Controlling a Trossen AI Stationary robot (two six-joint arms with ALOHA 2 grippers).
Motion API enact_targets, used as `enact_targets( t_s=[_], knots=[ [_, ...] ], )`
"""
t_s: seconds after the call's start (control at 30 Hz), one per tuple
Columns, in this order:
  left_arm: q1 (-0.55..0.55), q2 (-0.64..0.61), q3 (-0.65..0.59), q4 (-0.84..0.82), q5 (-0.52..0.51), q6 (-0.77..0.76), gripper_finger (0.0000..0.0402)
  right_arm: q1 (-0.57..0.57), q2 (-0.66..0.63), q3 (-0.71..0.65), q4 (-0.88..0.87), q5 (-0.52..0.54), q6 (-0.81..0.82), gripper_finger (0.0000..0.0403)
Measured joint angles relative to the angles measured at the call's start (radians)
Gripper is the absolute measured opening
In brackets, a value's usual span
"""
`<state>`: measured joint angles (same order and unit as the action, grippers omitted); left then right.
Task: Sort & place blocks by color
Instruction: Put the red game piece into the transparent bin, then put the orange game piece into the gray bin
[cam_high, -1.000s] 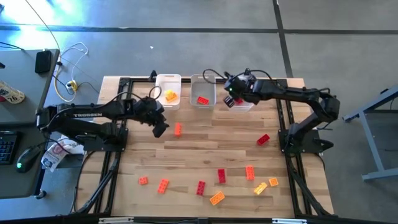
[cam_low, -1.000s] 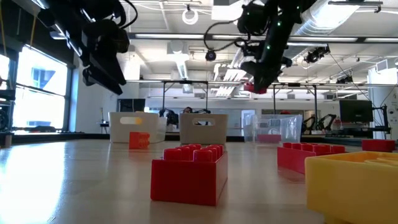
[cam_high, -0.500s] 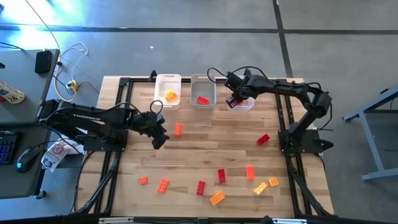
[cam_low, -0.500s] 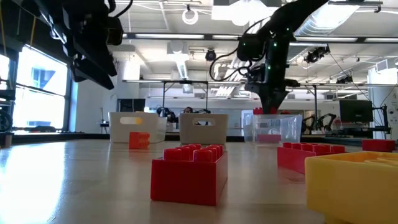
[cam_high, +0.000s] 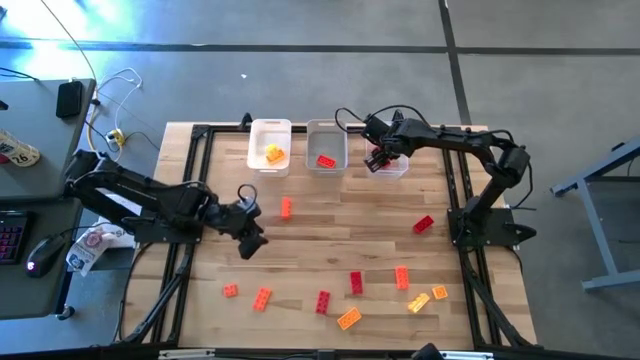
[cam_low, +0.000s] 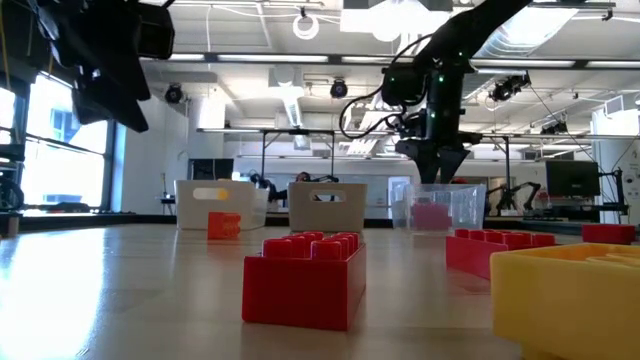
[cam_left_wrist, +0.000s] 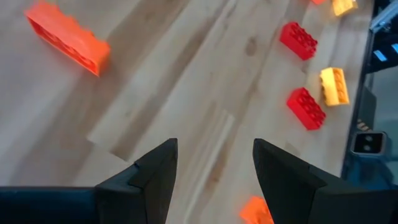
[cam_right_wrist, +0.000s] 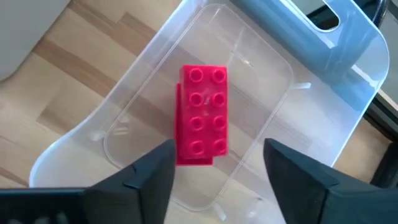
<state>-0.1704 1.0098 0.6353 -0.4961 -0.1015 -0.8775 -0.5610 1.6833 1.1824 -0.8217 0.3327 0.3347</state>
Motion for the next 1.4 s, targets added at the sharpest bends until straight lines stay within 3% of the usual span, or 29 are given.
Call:
enact_targets(
  t_s=[0.6, 0.73, 0.93, 1.4],
  knots=[
    [-0.287, 0.0, 0.0, -0.022, 0.0, -0.222, 0.0197, 0.001, -0.002, 0.0, 0.02, 0.0, -0.021, 0.0247],
    [-0.368, 0.004, 0.0, -0.075, -0.052, -0.246, 0.0197, 0.001, -0.002, 0.0, 0.02, 0.001, -0.021, 0.0247],
    [-0.478, 0.043, 0.0, -0.111, -0.128, -0.314, 0.0197, 0.001, -0.002, 0.0, 0.021, 0.0, -0.021, 0.0248],
    [-0.641, 0.215, 0.015, -0.113, -0.111, -0.503, 0.0197, 0.001, -0.003, 0.0, 0.026, -0.001, -0.021, 0.0248]
  ],
)
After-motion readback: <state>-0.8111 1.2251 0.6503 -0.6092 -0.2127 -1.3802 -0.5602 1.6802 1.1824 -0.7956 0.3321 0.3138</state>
